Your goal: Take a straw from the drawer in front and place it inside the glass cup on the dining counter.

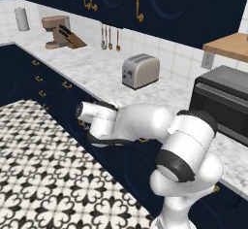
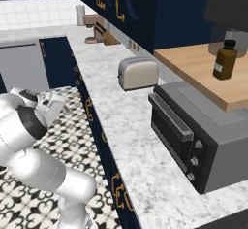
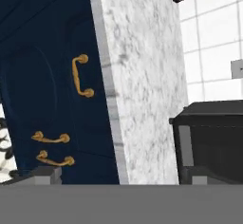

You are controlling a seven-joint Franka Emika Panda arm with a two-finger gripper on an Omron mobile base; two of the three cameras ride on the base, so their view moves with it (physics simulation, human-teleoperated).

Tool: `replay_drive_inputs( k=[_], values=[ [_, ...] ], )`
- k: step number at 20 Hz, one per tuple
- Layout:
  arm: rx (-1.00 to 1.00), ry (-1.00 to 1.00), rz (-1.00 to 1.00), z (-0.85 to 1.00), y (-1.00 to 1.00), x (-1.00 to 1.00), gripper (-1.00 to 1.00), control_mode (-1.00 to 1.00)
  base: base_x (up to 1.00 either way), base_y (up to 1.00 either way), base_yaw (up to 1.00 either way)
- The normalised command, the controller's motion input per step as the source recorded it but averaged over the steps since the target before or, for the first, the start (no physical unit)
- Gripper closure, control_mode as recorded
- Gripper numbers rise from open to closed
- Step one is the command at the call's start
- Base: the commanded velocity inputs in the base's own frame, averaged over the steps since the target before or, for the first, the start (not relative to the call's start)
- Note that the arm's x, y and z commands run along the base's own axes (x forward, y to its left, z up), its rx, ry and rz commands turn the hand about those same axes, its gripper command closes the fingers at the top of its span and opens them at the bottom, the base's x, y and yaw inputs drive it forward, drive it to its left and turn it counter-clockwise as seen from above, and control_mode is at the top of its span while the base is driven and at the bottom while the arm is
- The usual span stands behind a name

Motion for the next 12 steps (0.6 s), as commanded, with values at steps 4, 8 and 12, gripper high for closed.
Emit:
replay_drive_inputs(
  k=[4, 8, 12],
  values=[
    [-0.22, 0.00, -0.05, -0.63, -0.09, 0.34, -1.00, -1.00, 0.00, 0.00, 0.00],
    [-0.18, 0.00, -0.01, -0.60, -0.30, 0.25, -1.00, -1.00, 0.00, 0.00, 0.00],
    [-0.09, 0.00, -0.01, -0.49, -0.36, 0.26, -1.00, -1.00, 0.00, 0.00, 0.00]
  ],
)
